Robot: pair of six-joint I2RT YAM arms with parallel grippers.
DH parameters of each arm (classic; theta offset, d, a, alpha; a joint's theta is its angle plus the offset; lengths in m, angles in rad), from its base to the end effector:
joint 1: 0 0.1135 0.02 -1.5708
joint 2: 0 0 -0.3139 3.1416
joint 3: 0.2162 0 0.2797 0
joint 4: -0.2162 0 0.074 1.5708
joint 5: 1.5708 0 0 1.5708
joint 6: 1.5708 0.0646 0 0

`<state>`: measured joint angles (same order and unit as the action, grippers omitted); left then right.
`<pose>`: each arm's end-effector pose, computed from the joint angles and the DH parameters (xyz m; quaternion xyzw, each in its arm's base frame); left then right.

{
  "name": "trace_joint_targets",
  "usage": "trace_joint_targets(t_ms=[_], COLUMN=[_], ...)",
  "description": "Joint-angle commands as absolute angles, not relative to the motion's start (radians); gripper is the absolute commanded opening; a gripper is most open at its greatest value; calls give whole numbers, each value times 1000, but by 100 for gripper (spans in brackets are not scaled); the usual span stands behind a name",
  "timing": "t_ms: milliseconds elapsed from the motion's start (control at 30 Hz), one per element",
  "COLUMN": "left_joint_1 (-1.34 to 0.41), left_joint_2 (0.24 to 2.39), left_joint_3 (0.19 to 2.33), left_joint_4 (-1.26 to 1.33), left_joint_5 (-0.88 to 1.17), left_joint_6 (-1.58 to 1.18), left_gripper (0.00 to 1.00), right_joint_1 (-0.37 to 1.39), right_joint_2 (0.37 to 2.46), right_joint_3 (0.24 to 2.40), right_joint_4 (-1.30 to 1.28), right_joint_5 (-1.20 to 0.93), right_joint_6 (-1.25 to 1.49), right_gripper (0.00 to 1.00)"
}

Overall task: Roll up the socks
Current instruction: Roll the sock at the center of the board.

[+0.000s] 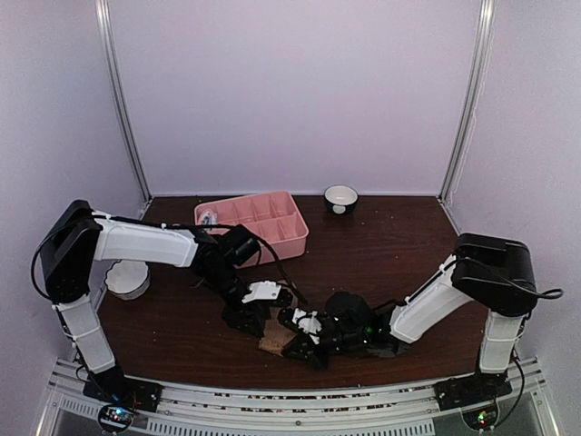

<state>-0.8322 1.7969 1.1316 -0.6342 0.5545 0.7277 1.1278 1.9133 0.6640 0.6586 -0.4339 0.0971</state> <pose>0.2286 -0.3016 0.1738 0.6965 0.6515 -0.2776 0.1157 0.1378 0.3539 0.0951 -0.5128 0.6998 0.4196 0.2669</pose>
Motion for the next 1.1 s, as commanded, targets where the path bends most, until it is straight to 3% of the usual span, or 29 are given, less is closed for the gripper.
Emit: trace_joint_targets(t_ms=[0, 200, 300, 433, 467, 500, 533, 733, 1067], left_joint_1=[-855, -824, -743, -764, -776, -786, -803, -877, -947], left_joint_2=[1699, 1590, 1571, 1562, 1565, 1562, 1558, 1512, 1622], left_joint_3=[1077, 1007, 1009, 975, 966, 953, 943, 909, 896], left_joint_4=[-565, -426, -438, -518, -527, -528, -530, -508, -424], left_joint_5=[596, 500, 562, 607, 598, 593, 588, 556, 426], left_joint_6=[767, 632, 587, 685, 700, 714, 723, 723, 739], left_gripper=[56, 57, 57, 58, 68, 92, 97, 96, 72], right_joint_1=[1110, 1097, 1096, 1093, 1092, 1088, 1086, 1075, 1052], right_joint_2=[2039, 2053, 2068, 2072, 2072, 2077, 2082, 2103, 2147], right_joint_3=[618, 641, 661, 682, 690, 701, 712, 749, 772], right_joint_4=[295, 242, 197, 172, 161, 145, 127, 76, 96], right_joint_5=[-481, -451, -445, -484, -492, -499, -506, -539, -630], right_joint_6=[181, 188, 192, 227, 240, 252, 264, 311, 431], right_gripper=[0, 0, 0, 0, 0, 0, 0, 0, 0])
